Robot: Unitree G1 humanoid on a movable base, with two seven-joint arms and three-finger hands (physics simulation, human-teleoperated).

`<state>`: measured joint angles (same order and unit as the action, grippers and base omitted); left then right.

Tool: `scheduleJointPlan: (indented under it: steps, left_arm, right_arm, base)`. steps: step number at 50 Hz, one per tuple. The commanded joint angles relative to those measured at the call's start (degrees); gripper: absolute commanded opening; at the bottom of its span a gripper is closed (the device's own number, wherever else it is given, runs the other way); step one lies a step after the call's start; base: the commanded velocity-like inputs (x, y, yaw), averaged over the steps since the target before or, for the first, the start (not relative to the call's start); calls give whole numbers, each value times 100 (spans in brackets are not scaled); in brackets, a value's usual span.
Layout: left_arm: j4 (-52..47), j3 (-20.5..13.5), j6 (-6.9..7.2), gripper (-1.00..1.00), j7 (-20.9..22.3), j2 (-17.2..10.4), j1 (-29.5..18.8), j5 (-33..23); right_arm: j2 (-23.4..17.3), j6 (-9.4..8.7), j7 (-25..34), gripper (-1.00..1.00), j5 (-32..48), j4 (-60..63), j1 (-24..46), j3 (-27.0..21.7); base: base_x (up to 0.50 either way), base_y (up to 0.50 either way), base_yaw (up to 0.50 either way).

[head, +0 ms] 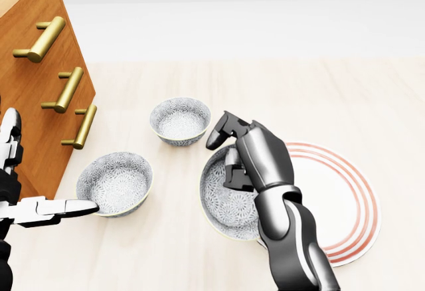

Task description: Put the bowl at the front on the plate.

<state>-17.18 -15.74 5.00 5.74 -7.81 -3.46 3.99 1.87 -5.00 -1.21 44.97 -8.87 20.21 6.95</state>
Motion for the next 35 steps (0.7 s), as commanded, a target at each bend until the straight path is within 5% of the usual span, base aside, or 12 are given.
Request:
scheduleJointPlan:
  steps: [1,35]
  left_arm:
    - [1,12,0,99,-9,0,-6,-10]
    - [443,56,0,99,-58,-37,-105,-40]
  right_arm:
    - [-230,0,-12,-100,-115,-251,440,-279]
    - [-1362,0,528,-100,291,-1633,1846,-837]
  base:
    - [0,0,0]
    - [0,0,0]
